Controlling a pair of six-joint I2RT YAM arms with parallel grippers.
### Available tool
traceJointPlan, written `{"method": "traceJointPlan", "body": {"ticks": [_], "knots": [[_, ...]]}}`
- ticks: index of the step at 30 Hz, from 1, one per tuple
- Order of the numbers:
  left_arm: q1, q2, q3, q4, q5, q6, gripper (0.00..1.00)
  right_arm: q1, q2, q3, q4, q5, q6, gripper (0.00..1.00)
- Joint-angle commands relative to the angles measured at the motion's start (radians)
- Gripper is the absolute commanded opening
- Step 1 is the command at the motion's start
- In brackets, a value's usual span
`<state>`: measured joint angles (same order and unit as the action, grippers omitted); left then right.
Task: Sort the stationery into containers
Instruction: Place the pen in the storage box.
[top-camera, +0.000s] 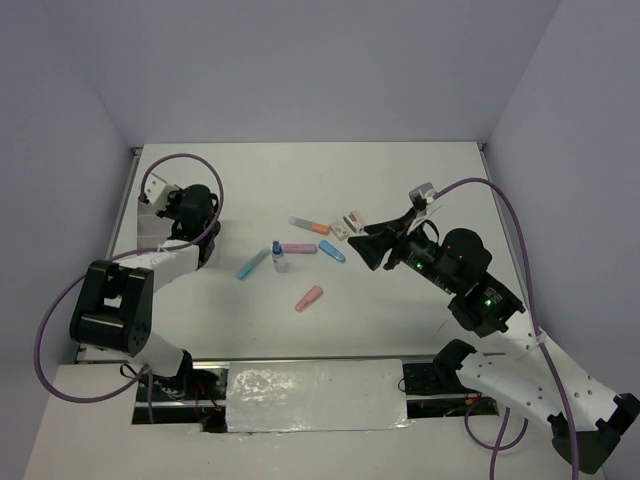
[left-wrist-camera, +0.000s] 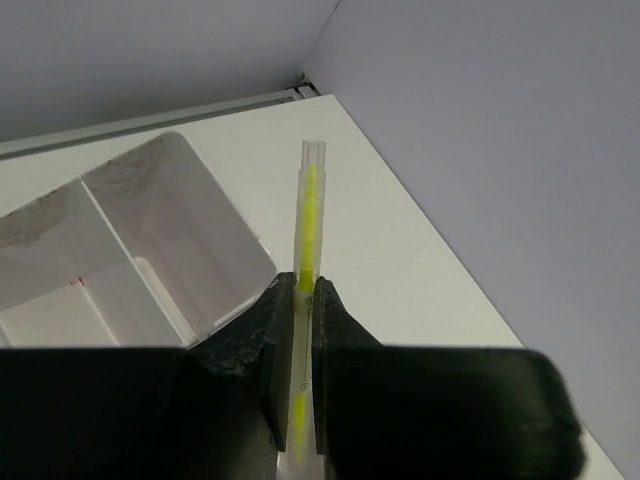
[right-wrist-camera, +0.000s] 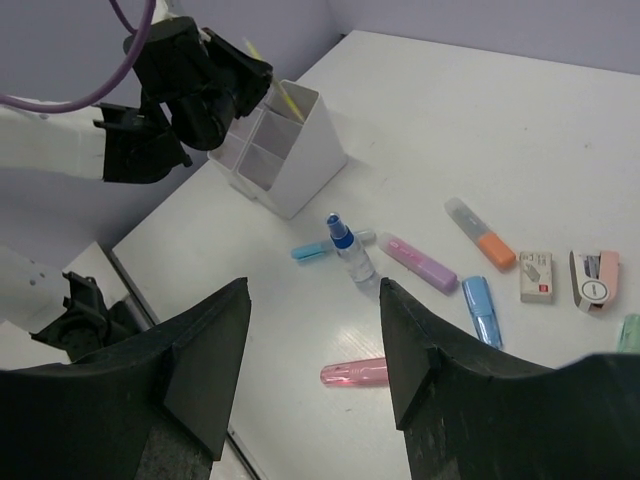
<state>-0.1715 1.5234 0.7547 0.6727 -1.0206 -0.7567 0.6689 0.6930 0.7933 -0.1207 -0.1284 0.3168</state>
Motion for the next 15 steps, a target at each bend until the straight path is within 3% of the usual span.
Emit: {"method": "traceJointPlan", "body": {"ticks": [1,5,8,11,15], "knots": [[-0.010,-0.003,-0.015,0.035,-0.016,-0.067,0.05,-0.008,-0.009,0.020,0.070,-0.025,-0.001,0.62],[-0.010,-0.009,-0.015,0.011,0.000,-0.072,0.28,-0.012,-0.013,0.021,0.072,-0.036,0.005,0.62],[-0.011,-0.054,-0.031,0.024,0.031,-0.059,0.55,-0.011,-0.012,0.026,0.069,-0.036,0.007,0.62],[-0.013,-0.121,-0.038,-0.007,0.036,-0.053,0.73,-0.009,-0.007,0.034,0.072,-0.046,0.014,0.62],[-0.014,-0.247,-0.045,-0.059,0.027,-0.029,0.84,-0.011,-0.007,0.034,0.078,-0.054,0.025,0.62]]}}
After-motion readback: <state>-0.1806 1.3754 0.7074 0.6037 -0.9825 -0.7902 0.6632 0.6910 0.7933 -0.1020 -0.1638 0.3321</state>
